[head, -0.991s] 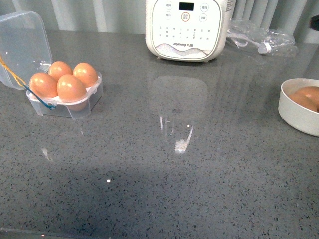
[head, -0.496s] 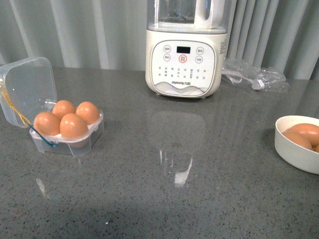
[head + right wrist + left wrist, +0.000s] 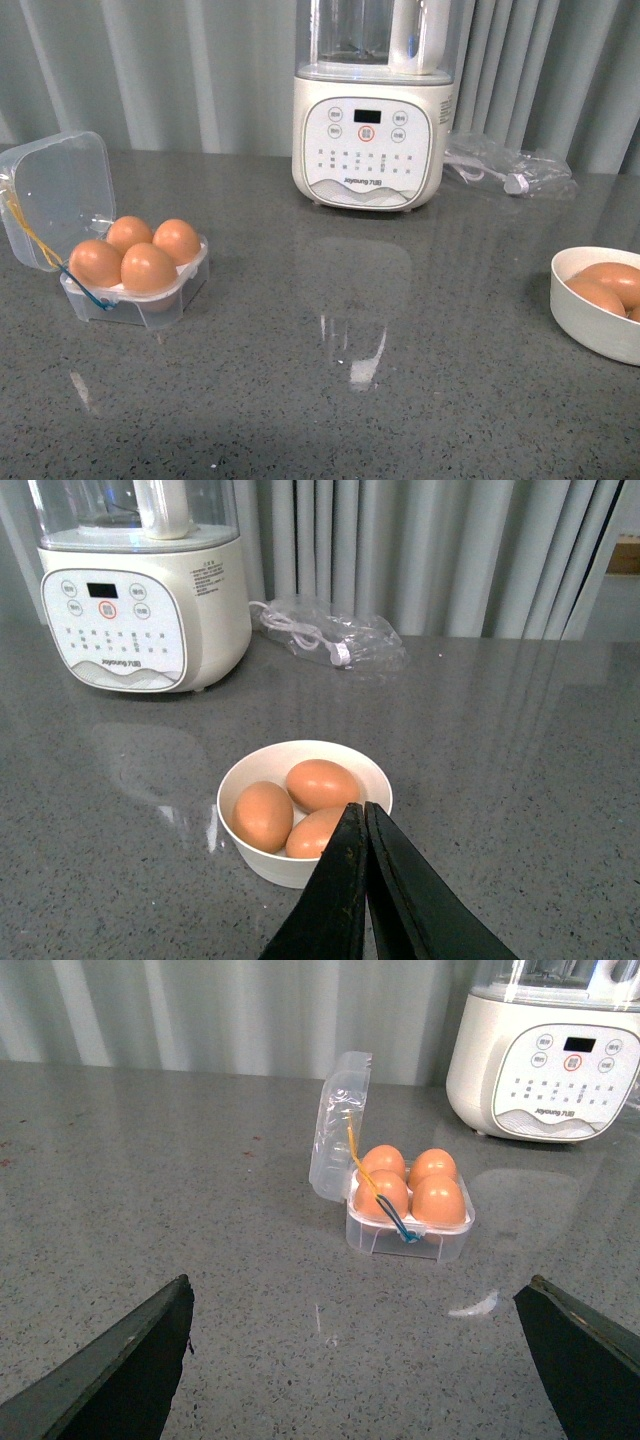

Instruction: Put egg into box

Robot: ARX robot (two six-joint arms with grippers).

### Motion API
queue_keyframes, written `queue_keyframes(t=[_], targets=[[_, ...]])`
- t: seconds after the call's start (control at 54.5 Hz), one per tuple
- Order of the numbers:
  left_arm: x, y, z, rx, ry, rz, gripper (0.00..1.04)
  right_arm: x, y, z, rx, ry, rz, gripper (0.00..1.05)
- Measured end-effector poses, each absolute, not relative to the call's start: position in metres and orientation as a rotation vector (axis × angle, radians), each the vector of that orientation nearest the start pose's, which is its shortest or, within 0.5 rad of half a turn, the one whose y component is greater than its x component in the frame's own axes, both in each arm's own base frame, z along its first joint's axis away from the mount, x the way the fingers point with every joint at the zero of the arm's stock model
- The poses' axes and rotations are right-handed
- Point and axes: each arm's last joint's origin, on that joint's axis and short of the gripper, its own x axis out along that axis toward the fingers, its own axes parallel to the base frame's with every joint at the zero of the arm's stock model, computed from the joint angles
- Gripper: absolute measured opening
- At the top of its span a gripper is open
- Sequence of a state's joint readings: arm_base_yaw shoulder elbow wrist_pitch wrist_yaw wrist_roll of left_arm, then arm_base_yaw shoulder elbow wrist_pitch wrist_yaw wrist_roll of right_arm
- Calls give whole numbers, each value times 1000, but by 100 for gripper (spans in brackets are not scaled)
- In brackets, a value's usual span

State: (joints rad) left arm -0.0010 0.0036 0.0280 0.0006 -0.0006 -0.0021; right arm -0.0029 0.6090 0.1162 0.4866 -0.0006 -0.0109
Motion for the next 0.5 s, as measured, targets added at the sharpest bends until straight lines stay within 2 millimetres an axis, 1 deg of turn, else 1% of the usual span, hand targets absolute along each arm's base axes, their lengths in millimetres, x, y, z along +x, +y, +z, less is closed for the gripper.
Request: queue_keyframes(t=[0.496], targets=[[96, 0, 173, -2, -25, 0, 98, 122, 0, 172, -11, 0, -2, 3]])
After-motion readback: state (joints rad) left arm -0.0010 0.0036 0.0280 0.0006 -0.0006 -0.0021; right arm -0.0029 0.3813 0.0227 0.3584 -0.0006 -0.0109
